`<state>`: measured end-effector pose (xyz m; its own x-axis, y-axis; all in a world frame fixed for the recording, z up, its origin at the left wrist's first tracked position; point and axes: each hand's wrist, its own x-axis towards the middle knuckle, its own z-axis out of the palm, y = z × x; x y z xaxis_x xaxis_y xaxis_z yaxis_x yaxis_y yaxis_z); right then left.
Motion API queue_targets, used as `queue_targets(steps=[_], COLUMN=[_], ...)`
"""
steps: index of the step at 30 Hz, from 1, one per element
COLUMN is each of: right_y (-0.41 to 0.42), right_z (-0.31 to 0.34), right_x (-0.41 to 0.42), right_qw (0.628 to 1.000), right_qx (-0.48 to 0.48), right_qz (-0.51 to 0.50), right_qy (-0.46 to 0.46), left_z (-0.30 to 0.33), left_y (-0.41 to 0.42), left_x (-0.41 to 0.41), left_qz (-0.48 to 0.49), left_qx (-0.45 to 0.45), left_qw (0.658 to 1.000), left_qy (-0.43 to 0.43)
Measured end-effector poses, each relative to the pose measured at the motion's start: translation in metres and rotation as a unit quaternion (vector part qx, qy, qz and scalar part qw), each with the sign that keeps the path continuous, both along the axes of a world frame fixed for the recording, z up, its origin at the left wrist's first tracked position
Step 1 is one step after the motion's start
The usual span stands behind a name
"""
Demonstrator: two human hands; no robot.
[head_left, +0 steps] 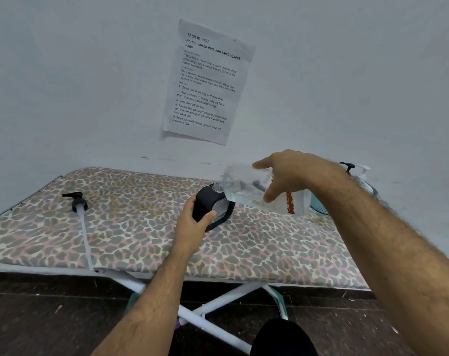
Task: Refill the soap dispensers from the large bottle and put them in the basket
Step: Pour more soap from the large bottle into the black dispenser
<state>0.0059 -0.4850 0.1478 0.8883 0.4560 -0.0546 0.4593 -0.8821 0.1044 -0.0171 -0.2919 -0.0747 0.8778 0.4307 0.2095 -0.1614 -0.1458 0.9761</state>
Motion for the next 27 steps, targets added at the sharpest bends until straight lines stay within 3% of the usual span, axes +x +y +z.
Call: queue_targets(steps=[27], right_y=[0.0063], right_z=[0.0005], right_x=[0.0019], right_qw=[1.000], right_qx=[-0.005], right_qz=[-0.002], right_qy=[-0.003], left_z=[0.0012], left_y=[-0.0002], left_x=[-0.0003], left_qz=[0.000], left_qx=[-0.001], left_qw=[1.000], left_qy=[0.000])
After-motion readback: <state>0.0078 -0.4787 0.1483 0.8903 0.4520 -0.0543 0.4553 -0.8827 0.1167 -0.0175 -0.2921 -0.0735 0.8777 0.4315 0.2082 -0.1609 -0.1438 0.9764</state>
